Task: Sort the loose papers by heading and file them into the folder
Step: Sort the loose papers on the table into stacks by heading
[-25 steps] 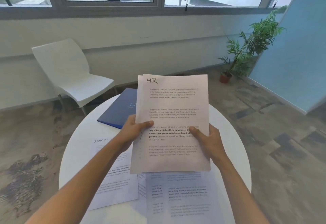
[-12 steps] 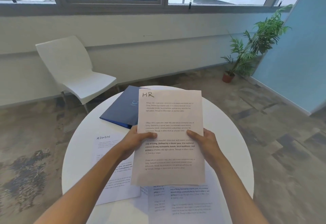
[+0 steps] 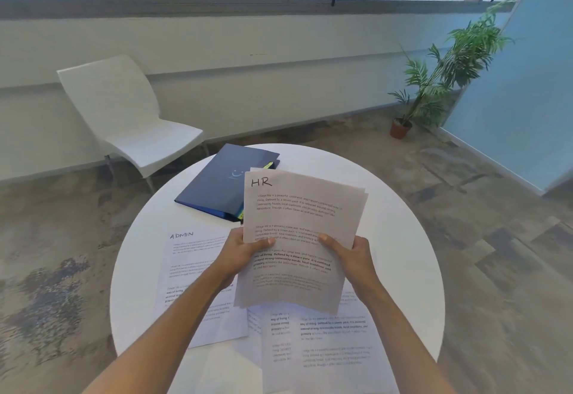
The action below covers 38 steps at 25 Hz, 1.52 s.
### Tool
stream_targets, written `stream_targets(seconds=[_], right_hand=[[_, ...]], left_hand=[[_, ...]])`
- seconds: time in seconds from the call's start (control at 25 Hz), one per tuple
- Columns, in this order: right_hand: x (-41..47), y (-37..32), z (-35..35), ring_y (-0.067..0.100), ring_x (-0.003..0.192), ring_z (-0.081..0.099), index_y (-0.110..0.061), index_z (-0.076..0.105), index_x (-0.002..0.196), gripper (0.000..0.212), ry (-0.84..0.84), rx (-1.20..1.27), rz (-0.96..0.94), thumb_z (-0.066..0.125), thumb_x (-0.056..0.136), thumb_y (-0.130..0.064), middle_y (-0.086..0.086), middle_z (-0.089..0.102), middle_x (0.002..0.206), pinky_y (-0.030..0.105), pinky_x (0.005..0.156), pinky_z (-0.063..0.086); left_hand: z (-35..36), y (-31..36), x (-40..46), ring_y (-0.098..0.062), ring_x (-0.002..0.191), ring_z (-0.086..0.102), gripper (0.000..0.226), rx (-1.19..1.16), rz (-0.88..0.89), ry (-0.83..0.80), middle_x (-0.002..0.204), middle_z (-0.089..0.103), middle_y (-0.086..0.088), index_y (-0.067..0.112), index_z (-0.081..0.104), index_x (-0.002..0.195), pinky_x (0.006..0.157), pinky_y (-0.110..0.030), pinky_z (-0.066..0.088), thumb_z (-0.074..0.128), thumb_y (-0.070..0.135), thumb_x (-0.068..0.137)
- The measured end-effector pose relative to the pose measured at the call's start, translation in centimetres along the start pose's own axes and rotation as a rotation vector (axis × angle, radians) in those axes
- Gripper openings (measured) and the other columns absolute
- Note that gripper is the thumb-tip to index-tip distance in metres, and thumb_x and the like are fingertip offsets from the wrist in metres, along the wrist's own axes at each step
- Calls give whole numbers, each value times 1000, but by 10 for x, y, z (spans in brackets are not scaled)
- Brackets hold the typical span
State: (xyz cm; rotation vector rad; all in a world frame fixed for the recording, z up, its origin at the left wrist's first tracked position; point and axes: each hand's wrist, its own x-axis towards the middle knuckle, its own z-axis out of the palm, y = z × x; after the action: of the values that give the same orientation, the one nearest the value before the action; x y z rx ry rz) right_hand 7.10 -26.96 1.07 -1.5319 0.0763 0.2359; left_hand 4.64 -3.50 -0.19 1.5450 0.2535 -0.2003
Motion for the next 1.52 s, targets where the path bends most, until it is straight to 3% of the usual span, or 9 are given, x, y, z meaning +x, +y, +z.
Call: stream_targets(seconds=[0.44,0.72,1.0,1.16,1.32,1.52], right_hand=[[-26,-6,-2,21,79,76,-7,74,101,24,84,7,-141,82,78,-10,6,78,89,31,61,60],[-28,-15,-13,15,75,72,-11,78,92,21,125,-56,-250,87,73,-10,4,78,89,27,61,59],[-27,-7,-16,14,64,71,2,77,87,13,111,4,-188,82,78,-5,3,77,74,22,53,54],[-25,2,-12,18,72,74,2,76,93,17,83,-5,-145,80,80,-7,11,78,85,24,57,56],[-25,11,-11,19,75,75,-3,76,93,13,85,-9,-124,79,81,-8,8,79,86,26,60,59],[-26,21,-5,14,72,75,-14,75,92,11,102,-8,-106,79,82,-12,-3,79,82,24,58,58]], left_hand=[[9,8,-10,-16,86,74,23,9,60,24,97,77,7,27,72,104,68,-31,60,73,13,86],[15,12,-11,-21,88,73,23,69,81,-3,95,77,5,29,73,104,72,-34,61,75,16,84],[15,13,-14,-17,84,72,27,56,120,34,92,77,9,35,73,100,70,-31,59,76,15,82],[12,7,-12,-24,91,71,28,78,91,54,98,76,4,34,72,101,78,-42,60,78,15,81],[11,3,-10,-24,95,70,32,88,60,42,104,75,2,31,71,108,81,-45,59,79,16,80],[18,-5,-9,-21,94,70,29,67,18,12,102,74,4,33,68,108,78,-40,60,75,19,84]])
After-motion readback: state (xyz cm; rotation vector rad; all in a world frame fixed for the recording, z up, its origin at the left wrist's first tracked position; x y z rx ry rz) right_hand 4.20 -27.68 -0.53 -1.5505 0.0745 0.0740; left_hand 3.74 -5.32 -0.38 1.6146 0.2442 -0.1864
